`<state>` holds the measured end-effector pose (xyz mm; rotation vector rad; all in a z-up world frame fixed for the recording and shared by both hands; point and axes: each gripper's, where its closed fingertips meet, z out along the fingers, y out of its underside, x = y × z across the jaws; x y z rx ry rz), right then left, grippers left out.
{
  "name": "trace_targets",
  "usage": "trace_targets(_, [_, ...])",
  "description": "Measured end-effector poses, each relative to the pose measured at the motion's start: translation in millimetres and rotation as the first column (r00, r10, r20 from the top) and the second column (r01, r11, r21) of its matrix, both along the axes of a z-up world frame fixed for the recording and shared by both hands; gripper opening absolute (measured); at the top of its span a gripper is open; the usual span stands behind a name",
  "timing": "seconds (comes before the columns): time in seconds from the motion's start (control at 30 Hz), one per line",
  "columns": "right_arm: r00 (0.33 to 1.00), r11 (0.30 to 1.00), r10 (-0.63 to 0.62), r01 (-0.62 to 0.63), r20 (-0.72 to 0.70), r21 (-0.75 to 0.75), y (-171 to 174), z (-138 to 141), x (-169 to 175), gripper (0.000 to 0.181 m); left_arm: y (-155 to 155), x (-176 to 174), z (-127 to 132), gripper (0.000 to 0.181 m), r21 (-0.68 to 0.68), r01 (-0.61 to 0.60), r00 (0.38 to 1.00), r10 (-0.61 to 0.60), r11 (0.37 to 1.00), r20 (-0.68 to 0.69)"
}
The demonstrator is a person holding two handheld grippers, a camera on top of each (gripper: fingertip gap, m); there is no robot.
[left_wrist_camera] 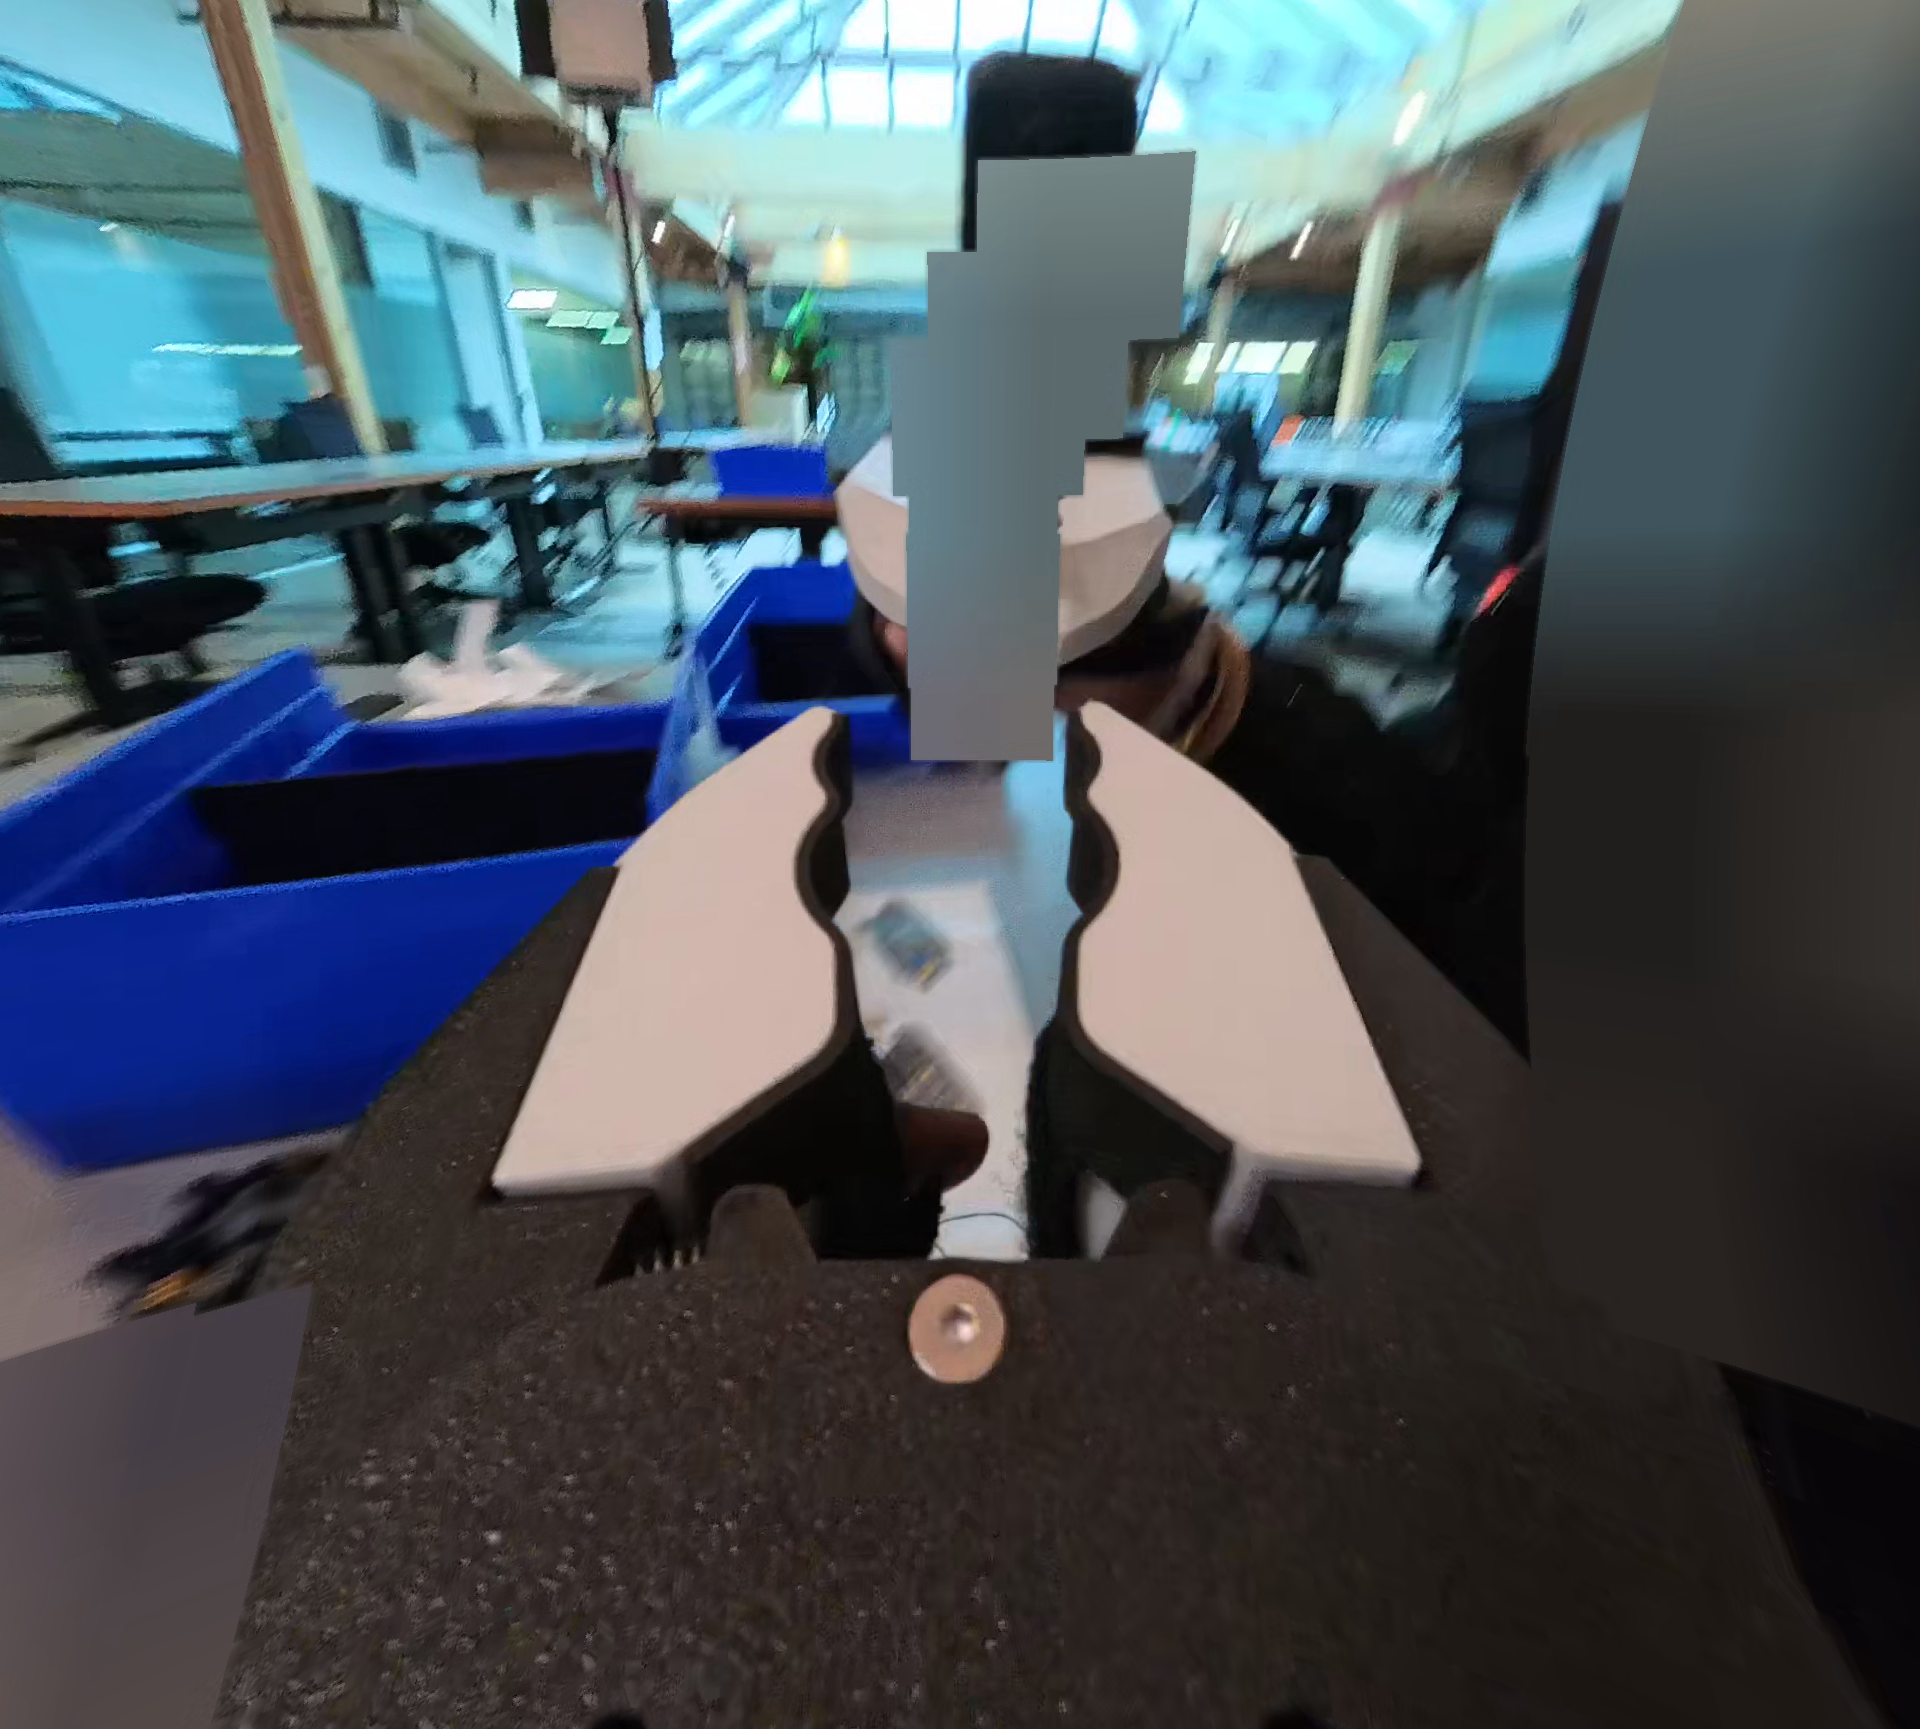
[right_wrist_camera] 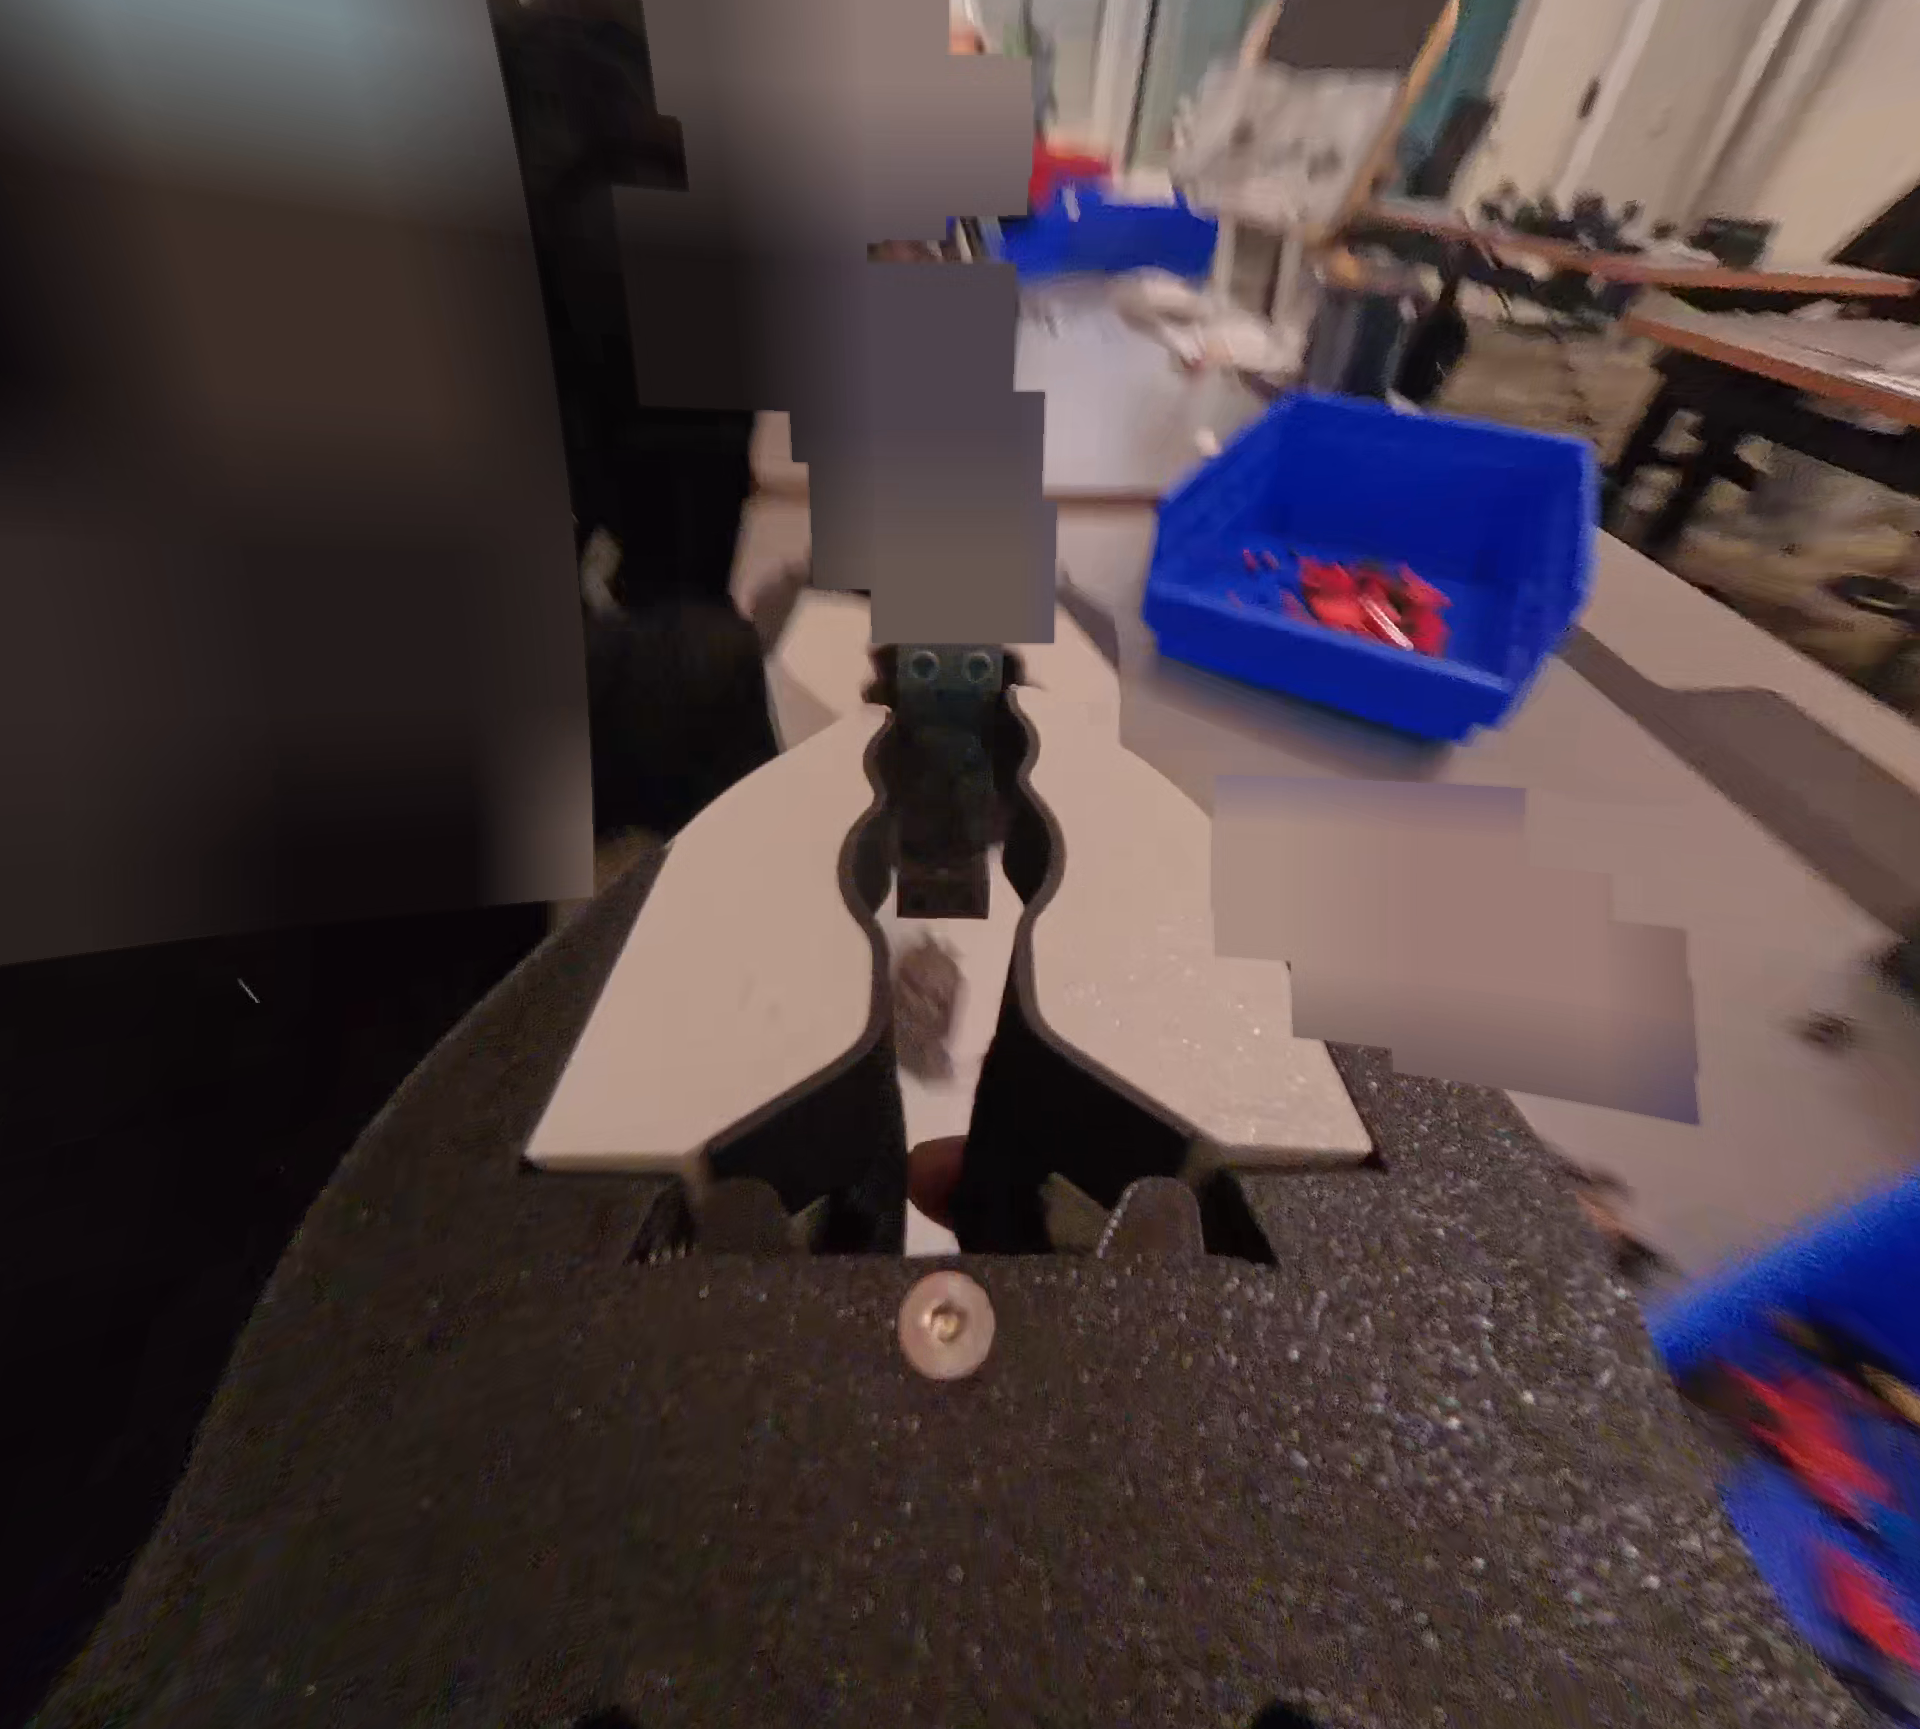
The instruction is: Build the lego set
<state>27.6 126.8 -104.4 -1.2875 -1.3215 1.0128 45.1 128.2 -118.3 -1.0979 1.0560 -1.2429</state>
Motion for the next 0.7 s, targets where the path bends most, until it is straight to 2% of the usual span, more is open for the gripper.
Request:
trace_targets(0.03, [0.991, 0.996, -0.057, 0.048, 0.118, 0.08, 5, -11, 6, 0.017, 3, -5, -5, 0.035, 0.068, -0.041, 0.995, 0.047, 0.997, -0.084])
trace_targets(0.1, [0.933, 0.968, -0.175, 0.105, 0.315, 0.226, 16, -32, 19, 0.017, 4, -11, -12, 0.039, 0.205, -0.095, 0.966, 0.14, 0.974, -0.216])
trace_targets(0.13, [0.912, 0.961, -0.187, 0.091, 0.366, 0.262, 15, -39, 21, 0.017, 4, -11, -13, 0.038, 0.255, -0.11, 0.951, 0.176, 0.961, -0.255])
trace_targets(0.27, [0.901, 0.967, -0.126, 0.017, 0.415, 0.255, 2, -49, 10, 0.017, -11, 5, -18, 0.037, 0.34, -0.069, 0.929, 0.185, 0.938, -0.322])
trace_targets(0.37, [0.887, 0.967, -0.12, 0.003, 0.446, 0.255, 1, -55, 11, 0.018, -10, 9, -22, 0.026, 0.378, -0.08, 0.919, 0.215, 0.922, -0.33])
trace_targets(0.43, [0.895, 0.971, -0.094, -0.014, 0.436, 0.238, -3, -54, 10, 0.017, -11, 7, -19, 0.017, 0.357, -0.072, 0.933, 0.189, 0.931, -0.306])
trace_targets(0.57, [0.908, 0.971, -0.084, -0.018, 0.411, 0.238, -5, -50, 8, 0.017, -13, 5, -15, 0.016, 0.357, -0.063, 0.939, 0.176, 0.932, -0.294])
trace_targets(0.63, [0.94, 0.968, -0.089, 0.003, 0.33, 0.252, -3, -37, 6, 0.02, -13, 1, -2, 0.016, 0.328, -0.079, 0.968, 0.151, 0.941, -0.201])
trace_targets(0.7, [0.974, 0.968, -0.078, 0.022, 0.214, 0.251, -2, -19, 9, 0.054, -14, -13, 22, 0.016, 0.262, -0.081, 0.996, 0.089, 0.962, -0.019])
